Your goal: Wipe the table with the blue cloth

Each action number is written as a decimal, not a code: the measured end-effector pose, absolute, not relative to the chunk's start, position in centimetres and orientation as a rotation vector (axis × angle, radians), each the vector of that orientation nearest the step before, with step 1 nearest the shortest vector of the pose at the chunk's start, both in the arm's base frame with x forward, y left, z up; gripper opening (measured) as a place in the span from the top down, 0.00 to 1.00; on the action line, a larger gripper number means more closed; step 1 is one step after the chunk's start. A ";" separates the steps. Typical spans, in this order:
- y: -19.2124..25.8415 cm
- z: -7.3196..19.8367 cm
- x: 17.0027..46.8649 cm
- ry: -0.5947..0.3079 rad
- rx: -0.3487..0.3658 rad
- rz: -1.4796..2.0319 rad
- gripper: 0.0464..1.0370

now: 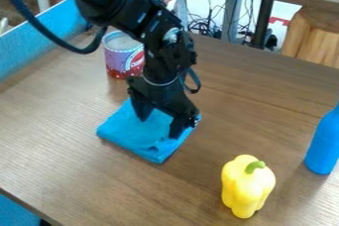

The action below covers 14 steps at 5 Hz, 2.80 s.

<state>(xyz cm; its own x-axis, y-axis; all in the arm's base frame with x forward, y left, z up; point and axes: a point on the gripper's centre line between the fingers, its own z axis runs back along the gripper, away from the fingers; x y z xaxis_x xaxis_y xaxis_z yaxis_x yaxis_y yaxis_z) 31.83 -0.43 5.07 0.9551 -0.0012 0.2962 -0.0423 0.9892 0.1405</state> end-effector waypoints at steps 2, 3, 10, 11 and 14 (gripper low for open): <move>-0.8 5.3 36.4 -0.339 0.116 0.047 0.04; -0.8 5.2 38.7 -0.338 0.122 0.070 0.04; 0.4 5.0 33.3 -0.246 0.093 0.136 0.04; -2.0 4.9 29.8 -0.238 0.080 0.060 0.04; -3.6 7.1 26.0 -0.233 0.087 -0.036 0.04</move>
